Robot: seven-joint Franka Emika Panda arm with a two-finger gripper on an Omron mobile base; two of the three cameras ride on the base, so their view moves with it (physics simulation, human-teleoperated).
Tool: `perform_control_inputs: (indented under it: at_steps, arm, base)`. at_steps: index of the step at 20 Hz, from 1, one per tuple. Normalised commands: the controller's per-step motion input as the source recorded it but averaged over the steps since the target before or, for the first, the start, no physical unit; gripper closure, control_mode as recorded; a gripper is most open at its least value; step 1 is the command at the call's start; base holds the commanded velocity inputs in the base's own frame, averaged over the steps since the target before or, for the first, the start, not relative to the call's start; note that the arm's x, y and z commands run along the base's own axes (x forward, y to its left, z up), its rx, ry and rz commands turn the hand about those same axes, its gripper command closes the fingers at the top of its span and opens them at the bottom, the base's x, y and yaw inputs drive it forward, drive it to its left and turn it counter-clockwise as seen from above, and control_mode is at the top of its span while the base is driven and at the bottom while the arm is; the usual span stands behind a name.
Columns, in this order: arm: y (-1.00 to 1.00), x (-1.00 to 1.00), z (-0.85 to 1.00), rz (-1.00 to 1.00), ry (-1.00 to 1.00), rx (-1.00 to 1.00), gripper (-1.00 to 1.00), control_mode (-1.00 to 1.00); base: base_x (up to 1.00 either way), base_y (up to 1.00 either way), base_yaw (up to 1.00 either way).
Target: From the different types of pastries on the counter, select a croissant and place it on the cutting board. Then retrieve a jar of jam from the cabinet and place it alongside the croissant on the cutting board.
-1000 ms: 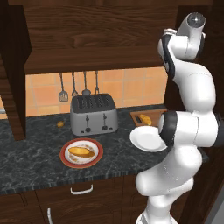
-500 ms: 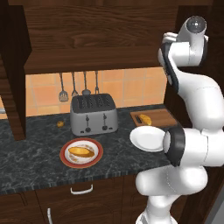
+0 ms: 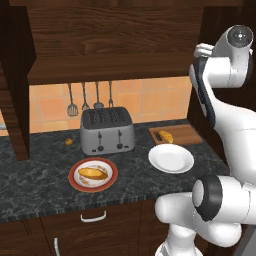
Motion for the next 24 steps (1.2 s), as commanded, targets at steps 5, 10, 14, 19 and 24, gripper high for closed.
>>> perform_control_inputs:
  at_steps: [5, 10, 14, 19, 24]
  arm:
    - [0.3, -0.47, -0.12, 0.0, 0.0, 0.0, 1.0, -1.0]
    - [0.17, -0.35, -0.35, 0.0, 0.0, 0.0, 1.0, -1.0]
    - [0.06, -0.23, -0.66, 0.0, 0.03, 0.0, 1.0, -1.0]
    - [0.0, -0.09, -0.66, 0.0, 0.03, 0.0, 1.0, -1.0]
    - [0.0, 0.0, -0.51, 0.02, 0.0, 0.0, 1.0, -1.0]
  base:
    - [0.0, 0.0, 0.0]
    - [0.0, 0.0, 0.0]
    - [0.0, 0.0, 0.0]
    - [0.0, 0.0, 0.0]
    - [0.0, 0.0, 0.0]
